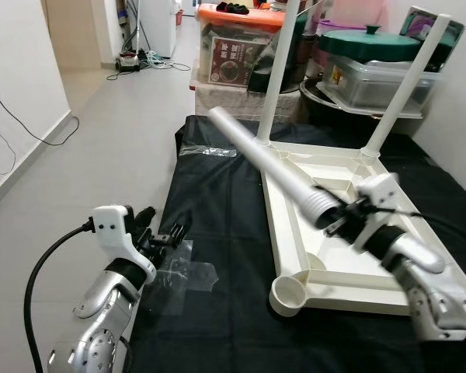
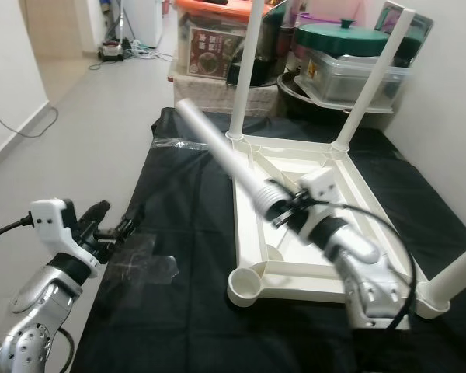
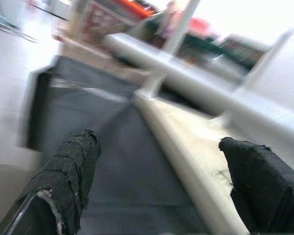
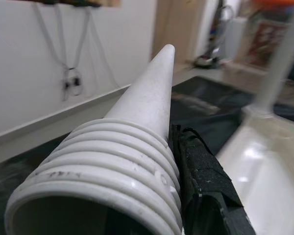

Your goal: Building children table

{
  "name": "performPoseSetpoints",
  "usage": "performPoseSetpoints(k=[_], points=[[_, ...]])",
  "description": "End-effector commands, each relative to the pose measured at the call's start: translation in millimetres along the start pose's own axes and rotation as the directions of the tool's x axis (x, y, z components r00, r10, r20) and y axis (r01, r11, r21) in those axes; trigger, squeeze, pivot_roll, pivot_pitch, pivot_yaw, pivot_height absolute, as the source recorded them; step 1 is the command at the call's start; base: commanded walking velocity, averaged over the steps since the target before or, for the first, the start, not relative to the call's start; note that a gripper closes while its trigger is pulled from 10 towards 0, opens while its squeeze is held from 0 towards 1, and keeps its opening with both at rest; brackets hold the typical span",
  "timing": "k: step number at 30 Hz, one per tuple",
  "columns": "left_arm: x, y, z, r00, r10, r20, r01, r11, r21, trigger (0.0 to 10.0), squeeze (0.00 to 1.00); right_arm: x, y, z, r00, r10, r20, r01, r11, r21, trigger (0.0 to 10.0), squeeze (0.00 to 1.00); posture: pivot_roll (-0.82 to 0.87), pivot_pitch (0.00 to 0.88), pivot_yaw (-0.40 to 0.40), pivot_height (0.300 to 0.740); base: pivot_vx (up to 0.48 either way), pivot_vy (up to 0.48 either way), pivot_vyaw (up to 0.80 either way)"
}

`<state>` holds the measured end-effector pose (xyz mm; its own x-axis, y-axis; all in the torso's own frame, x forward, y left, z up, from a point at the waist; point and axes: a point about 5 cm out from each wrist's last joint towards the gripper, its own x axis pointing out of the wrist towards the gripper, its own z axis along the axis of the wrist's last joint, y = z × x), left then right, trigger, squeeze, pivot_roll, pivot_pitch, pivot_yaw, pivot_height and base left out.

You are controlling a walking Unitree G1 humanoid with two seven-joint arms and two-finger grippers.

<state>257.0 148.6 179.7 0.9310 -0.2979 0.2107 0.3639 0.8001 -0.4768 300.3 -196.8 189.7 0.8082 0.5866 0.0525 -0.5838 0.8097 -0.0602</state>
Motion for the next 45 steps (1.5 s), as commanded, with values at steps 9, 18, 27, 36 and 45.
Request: performPoseSetpoints(k=[9,18,27,36,45], points=[[8.2,0.2,7.0,0.989,-0.115,0.094,0.143,0.912,-0.385,10.0,0.00,3.7,43.4,-6.6,0.955,0.250,0.162,-0.289,0.906,0.309,0.0,0.00,0.05,0.000,-0.112,0.740,0.000,0.000,0.00],[13.4,17.3,13.5,0.990,-0.044,0.133,0.112,0.822,-0.559,10.0,0.00,-14.3,72.4,-15.4,0.848,0.503,0.169,-0.527,0.762,0.378,0.0,0.00,0.05,0.000,-0.121,0.740,0.000,0.000,0.00],[13.1,29.2,25.9,0.983,-0.020,0.183,0.122,0.811,-0.571,10.0,0.00,-27.3,78.0,-21.6,0.784,0.606,0.133,-0.601,0.688,0.407,0.0,0.00,0.05,0.000,-0.126,0.740,0.000,0.000,0.00],[3.7,55.4,50.9,0.965,0.052,0.258,0.106,0.821,-0.562,9.8,0.00,-45.5,66.5,-29.7,0.746,0.663,0.059,-0.618,0.656,0.433,0.0,0.00,0.05,0.000,-0.131,0.740,0.000,0.000,0.00],[0.8,56.4,50.0,0.962,0.038,0.271,0.122,0.826,-0.550,0.0,0.00,-42.3,66.1,-31.8,0.738,0.674,0.039,-0.622,0.656,0.428,0.0,0.00,0.05,0.000,-0.136,0.740,0.000,0.000,0.00]])
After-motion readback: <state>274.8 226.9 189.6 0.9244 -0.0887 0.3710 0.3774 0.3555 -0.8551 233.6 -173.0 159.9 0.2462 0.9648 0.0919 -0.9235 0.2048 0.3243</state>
